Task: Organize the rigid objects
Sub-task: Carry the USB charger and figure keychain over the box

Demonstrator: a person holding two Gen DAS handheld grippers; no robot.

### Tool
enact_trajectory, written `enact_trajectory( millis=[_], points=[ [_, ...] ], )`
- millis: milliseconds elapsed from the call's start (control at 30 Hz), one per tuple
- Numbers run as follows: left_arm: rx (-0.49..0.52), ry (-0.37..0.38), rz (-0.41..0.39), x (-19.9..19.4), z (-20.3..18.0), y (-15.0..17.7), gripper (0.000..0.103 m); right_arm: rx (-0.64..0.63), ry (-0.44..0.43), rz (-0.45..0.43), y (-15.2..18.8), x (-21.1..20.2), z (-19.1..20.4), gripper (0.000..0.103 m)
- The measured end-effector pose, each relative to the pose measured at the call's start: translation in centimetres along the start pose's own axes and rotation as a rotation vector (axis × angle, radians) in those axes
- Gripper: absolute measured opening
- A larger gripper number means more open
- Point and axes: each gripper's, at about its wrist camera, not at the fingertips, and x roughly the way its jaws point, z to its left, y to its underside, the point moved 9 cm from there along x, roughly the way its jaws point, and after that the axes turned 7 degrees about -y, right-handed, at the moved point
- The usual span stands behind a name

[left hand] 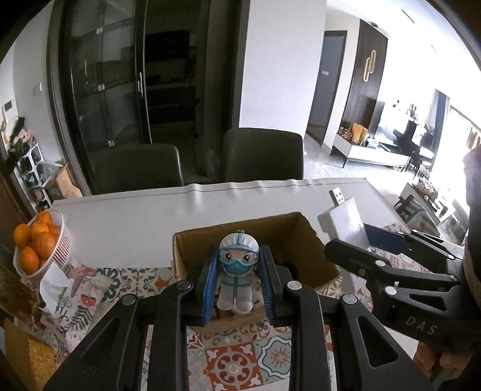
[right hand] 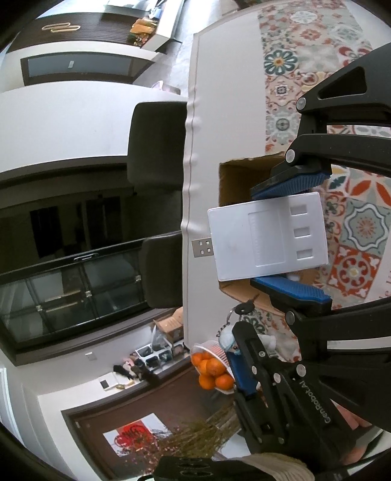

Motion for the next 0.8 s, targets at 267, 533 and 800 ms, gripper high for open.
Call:
enact_trajectory(
  millis=[267, 533, 800],
  points=[
    [-0.018, 0.001, 0.064, 3.1, 0.7, -0.8, 0.027, -0.003, 0.001, 0.040, -1.8, 2.8, -0.9, 0.052],
    [-0.020, -0.025, 0.146, 7.2, 1.4, -0.5, 0.027, 0.018, 0.005, 0.149, -1.5, 7.4, -3.1, 0.052],
    [-0.033, -0.032, 0.249, 11.8, 2.1, 1.5, 0.027, 0.049, 0.012, 0.278, 0.6, 11.8, -5.1, 0.052]
  ],
)
